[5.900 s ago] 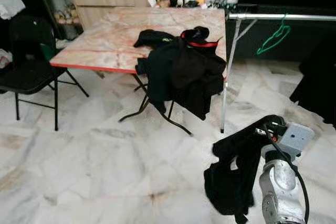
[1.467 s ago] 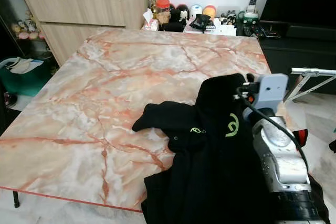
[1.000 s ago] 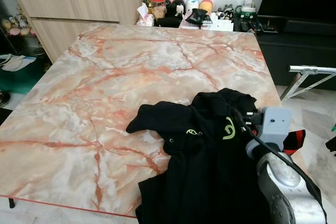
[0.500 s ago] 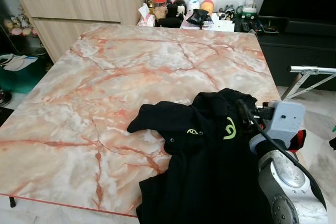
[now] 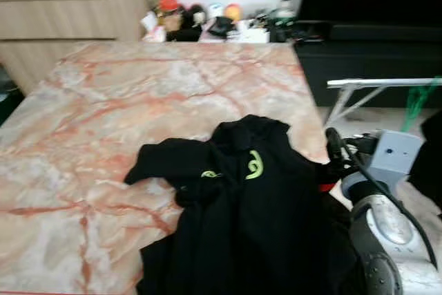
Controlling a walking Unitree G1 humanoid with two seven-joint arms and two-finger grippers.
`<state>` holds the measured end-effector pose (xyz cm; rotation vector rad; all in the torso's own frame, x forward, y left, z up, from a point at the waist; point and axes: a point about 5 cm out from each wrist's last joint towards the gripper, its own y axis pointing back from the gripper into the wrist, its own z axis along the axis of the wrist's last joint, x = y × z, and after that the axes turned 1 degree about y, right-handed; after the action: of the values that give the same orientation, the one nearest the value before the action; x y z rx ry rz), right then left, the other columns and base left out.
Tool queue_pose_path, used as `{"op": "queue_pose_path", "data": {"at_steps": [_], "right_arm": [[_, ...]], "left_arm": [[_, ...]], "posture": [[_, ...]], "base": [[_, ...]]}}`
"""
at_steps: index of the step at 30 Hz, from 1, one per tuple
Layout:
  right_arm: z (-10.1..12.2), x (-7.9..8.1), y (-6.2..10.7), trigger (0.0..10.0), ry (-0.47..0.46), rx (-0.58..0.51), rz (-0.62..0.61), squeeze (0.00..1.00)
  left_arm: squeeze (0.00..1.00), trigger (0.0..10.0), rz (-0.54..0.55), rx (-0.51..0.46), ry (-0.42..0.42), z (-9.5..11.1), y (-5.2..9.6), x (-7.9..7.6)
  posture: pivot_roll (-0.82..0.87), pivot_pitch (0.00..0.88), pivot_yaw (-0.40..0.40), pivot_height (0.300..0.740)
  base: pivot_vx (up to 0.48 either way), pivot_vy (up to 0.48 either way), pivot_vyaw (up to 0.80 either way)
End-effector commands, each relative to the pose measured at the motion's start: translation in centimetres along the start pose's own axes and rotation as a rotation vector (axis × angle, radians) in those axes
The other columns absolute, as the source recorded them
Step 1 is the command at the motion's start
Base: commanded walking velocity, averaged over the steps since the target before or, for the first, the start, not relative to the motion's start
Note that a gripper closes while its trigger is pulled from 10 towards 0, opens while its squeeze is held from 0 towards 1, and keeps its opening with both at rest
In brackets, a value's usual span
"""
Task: Hang hanger
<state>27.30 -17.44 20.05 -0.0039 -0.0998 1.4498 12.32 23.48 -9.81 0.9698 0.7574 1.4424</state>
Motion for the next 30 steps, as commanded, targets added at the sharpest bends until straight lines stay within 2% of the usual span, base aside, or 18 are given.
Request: {"op": "queue_pose_path", "data": {"at_steps": [1,16,30], "right_arm": [[0.27,0.11,-0.12,10.0,0.019,-0.014,0.006,0.00],[0.91,-0.38,-0.74,10.0,0.009,-0.048,-0.004,0.00],[0.95,-0.31,-1.01,10.0,0.006,-0.061,0.004,0.00]], "left_arm": [[0.00,10.0,-0.005,0.054,-0.001,-1.55,0.25,-0.12],[0.00,10.0,0.000,0.072,0.007,-1.93,0.33,0.02],[0.00,10.0,-0.005,0.065,0.012,-1.36,0.16,-0.24]], "posture": [[-0.01,0.134,0.001,0.740],[0.00,0.162,-0.006,0.740],[0.01,0.170,-0.004,0.740]], "base": [[0.000,-0.386,0.00],[0.000,-0.395,0.00],[0.000,-0.396,0.00]]}}
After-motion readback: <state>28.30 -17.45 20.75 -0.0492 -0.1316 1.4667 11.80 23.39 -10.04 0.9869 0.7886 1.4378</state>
